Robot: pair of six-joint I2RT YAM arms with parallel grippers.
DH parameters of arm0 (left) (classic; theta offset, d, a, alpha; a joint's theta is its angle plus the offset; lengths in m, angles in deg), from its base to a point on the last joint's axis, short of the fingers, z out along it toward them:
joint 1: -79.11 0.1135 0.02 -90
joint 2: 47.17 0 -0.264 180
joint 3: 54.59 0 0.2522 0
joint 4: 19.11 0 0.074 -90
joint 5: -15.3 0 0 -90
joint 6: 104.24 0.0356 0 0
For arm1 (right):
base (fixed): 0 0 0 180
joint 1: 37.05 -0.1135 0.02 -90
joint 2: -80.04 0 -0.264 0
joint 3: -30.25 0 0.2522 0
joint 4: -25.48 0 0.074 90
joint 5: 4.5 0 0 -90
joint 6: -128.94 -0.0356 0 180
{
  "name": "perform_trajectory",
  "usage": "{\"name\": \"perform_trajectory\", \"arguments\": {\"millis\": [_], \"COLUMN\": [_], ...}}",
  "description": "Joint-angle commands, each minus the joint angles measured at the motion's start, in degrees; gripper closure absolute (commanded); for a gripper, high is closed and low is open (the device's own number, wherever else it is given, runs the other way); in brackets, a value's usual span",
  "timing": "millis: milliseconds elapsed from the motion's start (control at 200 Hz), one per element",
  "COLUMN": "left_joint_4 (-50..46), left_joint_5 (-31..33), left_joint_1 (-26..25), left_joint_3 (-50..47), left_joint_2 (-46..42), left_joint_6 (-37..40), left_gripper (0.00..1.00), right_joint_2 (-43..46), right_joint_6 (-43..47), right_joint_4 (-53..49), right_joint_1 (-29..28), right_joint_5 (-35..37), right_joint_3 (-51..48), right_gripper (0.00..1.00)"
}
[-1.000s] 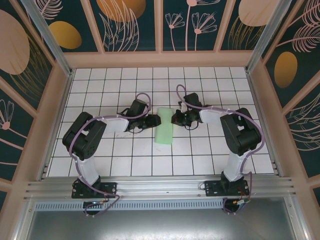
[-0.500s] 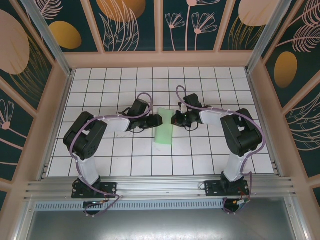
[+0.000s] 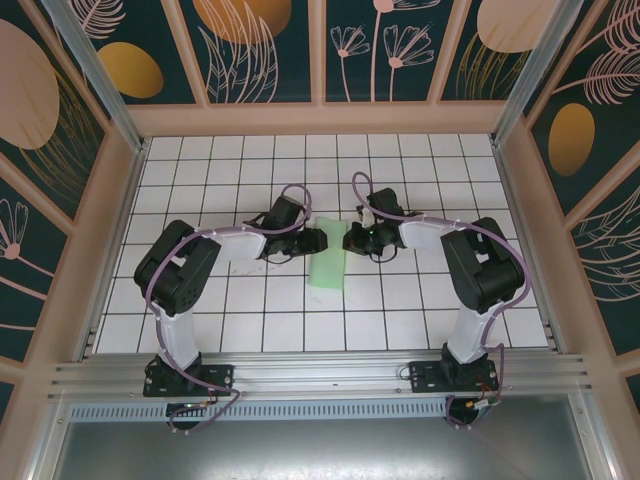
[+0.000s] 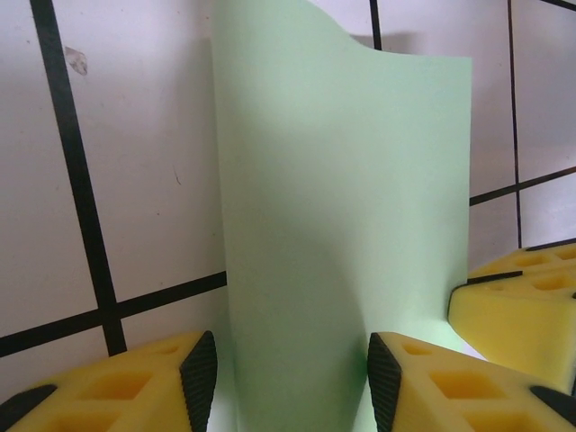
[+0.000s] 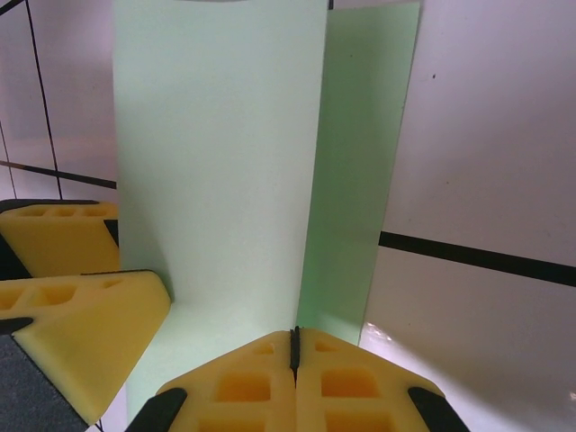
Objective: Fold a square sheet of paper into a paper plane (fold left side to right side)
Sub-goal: First fold in half a square sheet of paper at the center of the table.
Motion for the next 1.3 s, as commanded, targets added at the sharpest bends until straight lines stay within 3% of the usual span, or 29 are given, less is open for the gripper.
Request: {"name": "perform_trajectory", "arguments": {"millis": [0,215,500,796,1056,1296], "left_joint_4": [-3.22,-4.68,-7.52,-8.61,-9.99,-10.54], "left_joint_5": [2.37,3.54,6.18,6.68,7.49,7.74], "left_joint_1": [-0.55,-0.93,-2.08,-2.51,-3.1,-3.31], "left_joint_3": [1.09,1.57,3.06,4.08,5.52,6.05], "left_joint_2": [1.47,2.15,3.99,4.71,5.69,6.04], "left_joint_6": [1.62,2.67,4.16,4.91,5.84,6.09], "left_gripper": [0.5,0.52,0.52,0.52,0.51,0.51], "right_joint_2": [-0.22,0.18,6.2,16.23,21.1,21.04], "right_joint_6": [-0.25,-0.07,-0.11,-2.81,-5.93,-6.05], "right_joint_4": [-0.61,-0.43,0.61,5.59,11.64,12.12], "right_joint_1": [-0.38,-0.44,0.96,5.11,8.59,8.88], "right_joint_5": [0.94,1.2,7.55,12.86,7.73,6.61], "right_joint_3": [-0.99,-1.07,-3.36,-10.04,-15.15,-15.56], "right_gripper": [0.95,0.91,0.63,0.48,0.35,0.33]}}
